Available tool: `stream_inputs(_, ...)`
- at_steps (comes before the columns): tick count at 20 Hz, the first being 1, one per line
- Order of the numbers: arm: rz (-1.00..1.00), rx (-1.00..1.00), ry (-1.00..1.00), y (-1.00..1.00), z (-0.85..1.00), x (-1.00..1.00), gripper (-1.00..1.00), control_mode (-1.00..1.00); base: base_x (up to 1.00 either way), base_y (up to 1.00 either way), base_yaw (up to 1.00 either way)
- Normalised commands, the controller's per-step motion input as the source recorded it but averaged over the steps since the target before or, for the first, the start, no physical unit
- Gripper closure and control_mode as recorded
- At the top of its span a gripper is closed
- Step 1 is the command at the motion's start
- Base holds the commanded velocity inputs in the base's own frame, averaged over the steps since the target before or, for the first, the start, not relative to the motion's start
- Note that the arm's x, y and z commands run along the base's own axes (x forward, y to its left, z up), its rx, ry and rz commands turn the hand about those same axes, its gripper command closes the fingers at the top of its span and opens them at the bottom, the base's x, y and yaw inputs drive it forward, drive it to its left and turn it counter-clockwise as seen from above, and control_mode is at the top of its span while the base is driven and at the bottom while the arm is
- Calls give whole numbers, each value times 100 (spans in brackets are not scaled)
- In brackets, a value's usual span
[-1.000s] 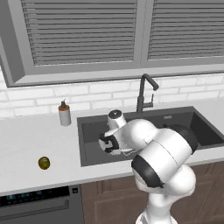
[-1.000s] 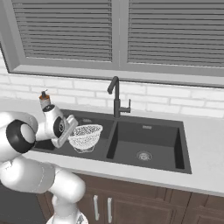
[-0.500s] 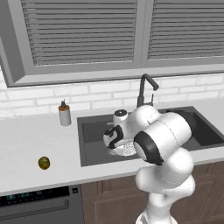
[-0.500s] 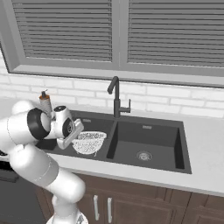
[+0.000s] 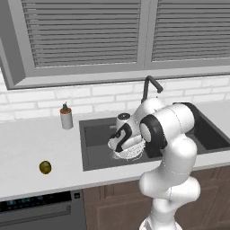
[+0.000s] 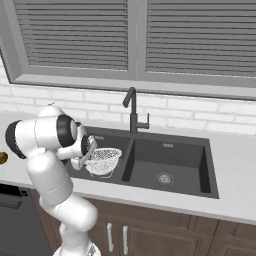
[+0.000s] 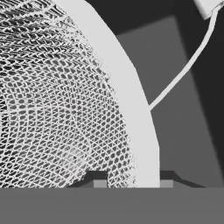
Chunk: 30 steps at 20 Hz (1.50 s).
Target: Put the colander in the sink, put the kiwi in the colander, and turn on the sink faucet and pour water over the colander.
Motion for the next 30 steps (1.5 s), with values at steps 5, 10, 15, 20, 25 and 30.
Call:
stream_inputs(5,-6,2,0,5,-32,1,100,-100,0,0,0)
stream_inputs(10,-3,2,5,0,-30,0,100,-100,0,0,0)
stream_inputs(15,-2,2,7,0,-26,-14,100,-100,0,0,0)
stream_inputs(20,-3,0,8,0,-4,-25,100,-100,0,0,0)
stream_inputs(25,-5,0,5,0,0,-36,100,-100,0,0,0)
stream_inputs(30,-4,0,1,0,0,-18,100,-100,0,0,0)
